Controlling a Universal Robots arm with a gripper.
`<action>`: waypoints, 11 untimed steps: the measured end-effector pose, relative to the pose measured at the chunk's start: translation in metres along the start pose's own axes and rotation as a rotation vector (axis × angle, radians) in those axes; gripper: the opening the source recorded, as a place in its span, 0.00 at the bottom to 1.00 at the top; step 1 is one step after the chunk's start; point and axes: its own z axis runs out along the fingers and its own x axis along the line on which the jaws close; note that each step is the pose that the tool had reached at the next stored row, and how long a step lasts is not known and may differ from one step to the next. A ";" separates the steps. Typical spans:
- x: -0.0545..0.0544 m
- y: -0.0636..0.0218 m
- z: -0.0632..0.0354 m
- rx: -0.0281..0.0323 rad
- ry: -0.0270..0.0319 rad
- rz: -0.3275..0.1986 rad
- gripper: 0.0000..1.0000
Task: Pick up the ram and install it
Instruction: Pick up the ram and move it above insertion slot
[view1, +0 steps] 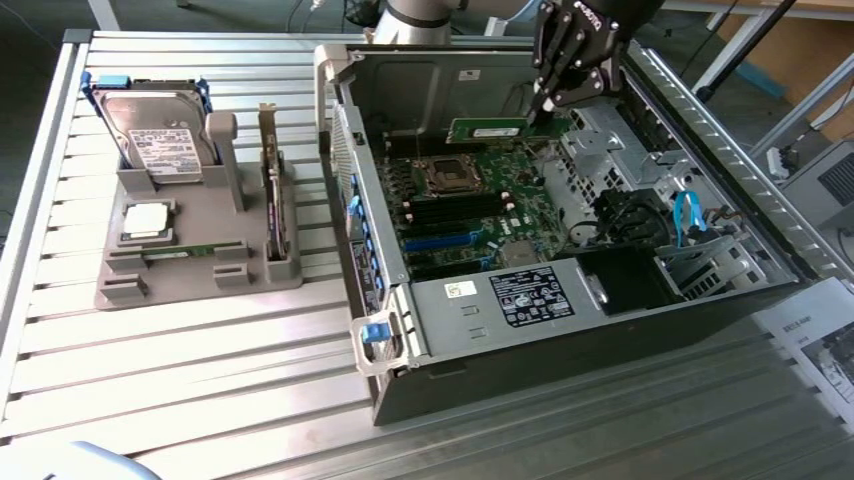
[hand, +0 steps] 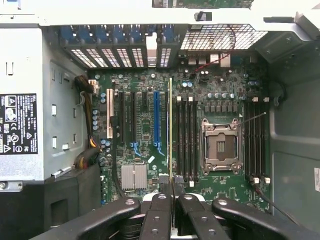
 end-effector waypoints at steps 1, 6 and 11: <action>-0.002 0.0002 0.0002 0.0000 -0.0001 0.000 0.12; -0.007 0.0015 0.0008 0.0000 0.0000 0.000 0.12; -0.012 0.0023 0.0013 0.0000 0.0000 0.000 0.12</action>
